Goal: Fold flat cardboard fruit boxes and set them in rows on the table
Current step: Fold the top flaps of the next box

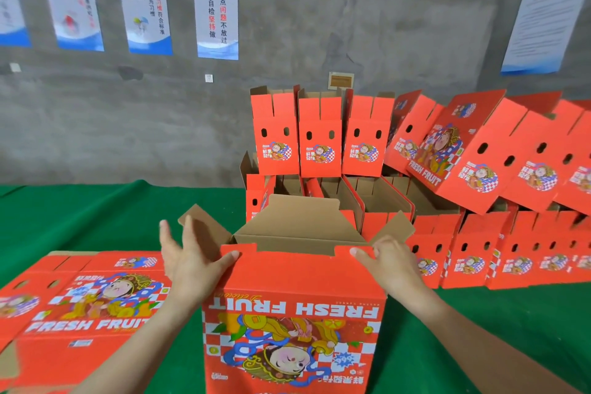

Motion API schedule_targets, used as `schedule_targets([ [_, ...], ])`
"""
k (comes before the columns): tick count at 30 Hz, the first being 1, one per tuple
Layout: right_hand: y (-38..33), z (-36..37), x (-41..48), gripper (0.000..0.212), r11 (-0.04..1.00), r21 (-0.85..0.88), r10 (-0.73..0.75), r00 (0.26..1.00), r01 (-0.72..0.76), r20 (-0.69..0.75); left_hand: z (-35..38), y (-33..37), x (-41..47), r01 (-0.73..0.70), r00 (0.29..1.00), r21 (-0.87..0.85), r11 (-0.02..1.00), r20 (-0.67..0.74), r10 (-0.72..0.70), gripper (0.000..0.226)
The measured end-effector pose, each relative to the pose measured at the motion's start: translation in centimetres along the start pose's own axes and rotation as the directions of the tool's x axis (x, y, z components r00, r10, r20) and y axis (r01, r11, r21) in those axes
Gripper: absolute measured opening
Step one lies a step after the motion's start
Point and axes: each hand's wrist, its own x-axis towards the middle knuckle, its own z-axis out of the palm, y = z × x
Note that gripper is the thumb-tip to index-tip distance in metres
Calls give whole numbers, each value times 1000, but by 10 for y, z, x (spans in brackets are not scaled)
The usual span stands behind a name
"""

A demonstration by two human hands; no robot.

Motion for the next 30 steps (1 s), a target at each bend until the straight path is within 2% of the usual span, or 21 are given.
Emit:
schedule_targets([
  [2,1,2,0,57,1000,-22,-15,1000,14,-12,3,3,1,59,997,-231,971,67,-45,123],
  [4,2,4,-1,57,999,-25,-35,999,35,-21,5,7,4,115,987,-383,917,145,-64,127],
  [5,3,5,-2,57,999,-18,-38,999,37,-24,7,9,6,120,983,-379,918,172,-57,124],
  [6,4,5,-3,56,999,-18,-37,999,37,-28,7,10,7,79,984,-318,945,177,-23,117],
  [8,3,4,-4,51,998,-39,-42,999,41,-19,9,12,7,-103,980,-146,984,153,125,94],
  [10,1,2,-6,48,995,-85,-52,999,53,14,10,14,4,-263,951,-47,964,153,267,76],
  [12,-3,-2,-10,76,985,-139,-92,993,101,73,13,15,4,-375,912,31,927,189,363,67],
  [13,-5,-4,-11,84,972,-182,-127,986,145,108,13,16,5,-405,896,60,912,224,383,62],
  [14,-9,-6,-11,84,945,-249,-180,973,211,143,12,16,7,-428,880,78,901,263,395,57],
  [16,-16,-7,-9,73,860,-370,-287,933,351,219,11,16,9,-484,833,104,869,360,420,43],
  [18,-21,-7,-6,68,796,-408,-346,890,446,297,9,17,9,-546,790,156,823,424,444,25],
  [19,-23,-6,-4,69,783,-395,-370,871,480,324,9,19,10,-554,788,205,807,442,429,23],
  [21,-24,-1,-3,73,777,-351,-412,843,523,345,10,24,17,-520,822,322,791,440,362,41],
  [23,-22,1,-3,75,784,-304,-444,831,542,335,13,31,29,-486,838,357,798,451,309,31],
  [24,-19,2,-3,74,785,-281,-466,825,552,320,16,34,35,-503,815,371,781,504,285,30],
  [26,-14,1,-5,70,778,-211,-542,802,592,252,22,38,44,-564,745,409,718,627,228,59],
  [28,-8,-2,-10,70,744,-112,-647,753,658,122,26,40,49,-552,695,340,762,692,195,70],
  [30,-5,-3,-16,71,731,13,-683,731,683,5,30,35,54,-492,660,201,847,720,213,70],
])
